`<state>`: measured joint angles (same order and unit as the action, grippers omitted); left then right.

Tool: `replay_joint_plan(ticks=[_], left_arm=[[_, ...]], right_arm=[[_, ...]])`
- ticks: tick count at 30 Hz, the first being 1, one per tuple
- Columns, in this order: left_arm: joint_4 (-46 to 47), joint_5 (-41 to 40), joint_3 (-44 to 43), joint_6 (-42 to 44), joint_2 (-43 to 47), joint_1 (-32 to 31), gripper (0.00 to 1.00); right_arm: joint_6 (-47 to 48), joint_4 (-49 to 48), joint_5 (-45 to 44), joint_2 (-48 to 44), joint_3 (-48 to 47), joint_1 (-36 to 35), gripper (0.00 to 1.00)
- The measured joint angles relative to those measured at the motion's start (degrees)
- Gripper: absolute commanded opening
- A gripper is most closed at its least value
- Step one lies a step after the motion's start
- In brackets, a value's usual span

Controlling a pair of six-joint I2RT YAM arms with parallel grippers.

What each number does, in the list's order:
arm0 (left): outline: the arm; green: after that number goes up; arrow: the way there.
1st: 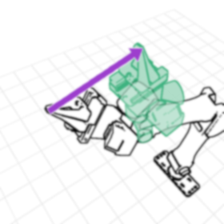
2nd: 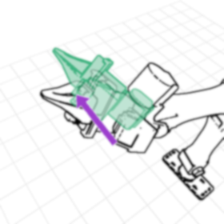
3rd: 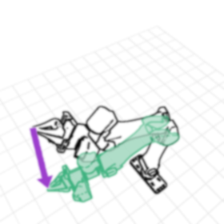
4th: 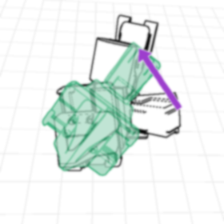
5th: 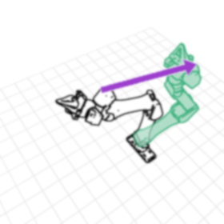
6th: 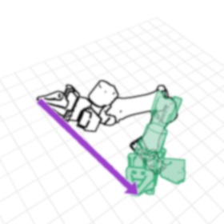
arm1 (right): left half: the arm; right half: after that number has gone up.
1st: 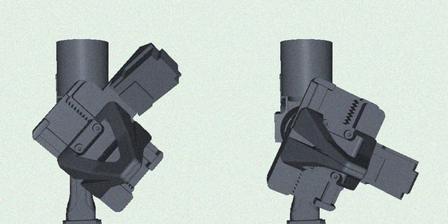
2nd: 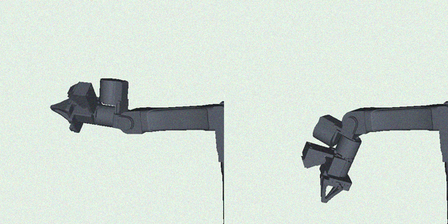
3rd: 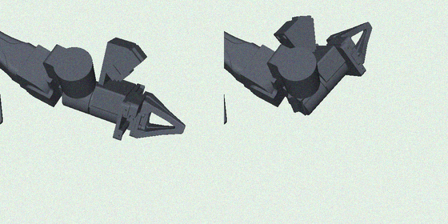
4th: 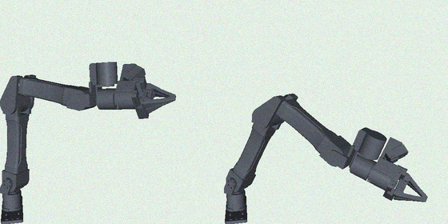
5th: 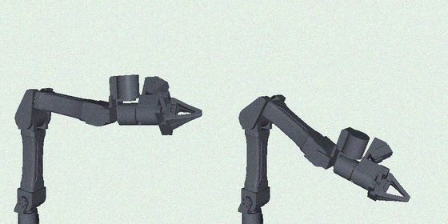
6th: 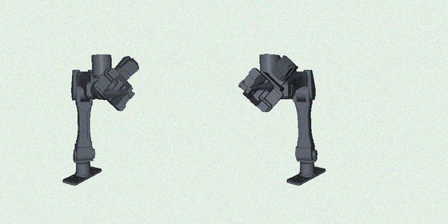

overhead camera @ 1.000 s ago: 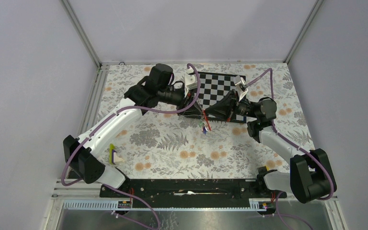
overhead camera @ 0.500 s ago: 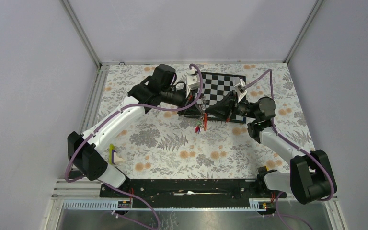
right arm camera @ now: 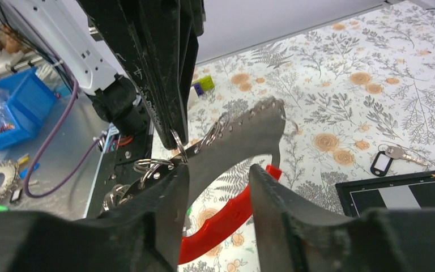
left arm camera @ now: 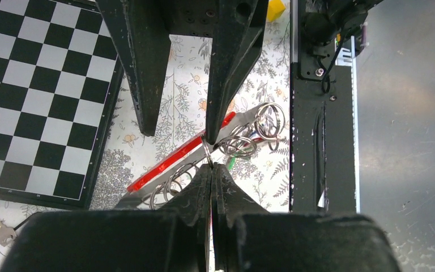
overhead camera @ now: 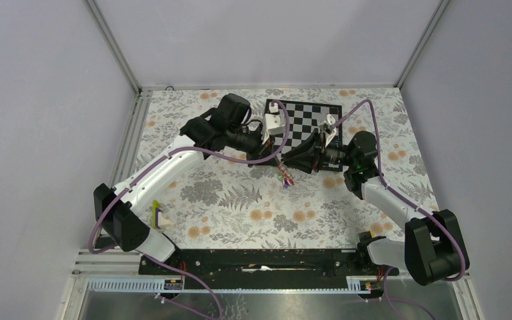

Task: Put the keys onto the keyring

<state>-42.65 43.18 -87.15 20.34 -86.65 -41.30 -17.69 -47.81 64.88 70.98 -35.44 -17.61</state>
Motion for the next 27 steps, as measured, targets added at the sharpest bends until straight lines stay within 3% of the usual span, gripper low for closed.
replay_joint_plan(ticks=[11,27], left_arm=[[-3.6,-4.7,-0.9,3.5,-2.2,-2.2,0.0],[-4.0,-6.2,-0.9,4.1,-2.9,-3.7,0.0]], right_arm=[[8.4,9.4,4.4,-1.7,-1.9,0.0,0.57],[12.6,14.5,5.1,-1.9,-2.3,-1.4,0.38]])
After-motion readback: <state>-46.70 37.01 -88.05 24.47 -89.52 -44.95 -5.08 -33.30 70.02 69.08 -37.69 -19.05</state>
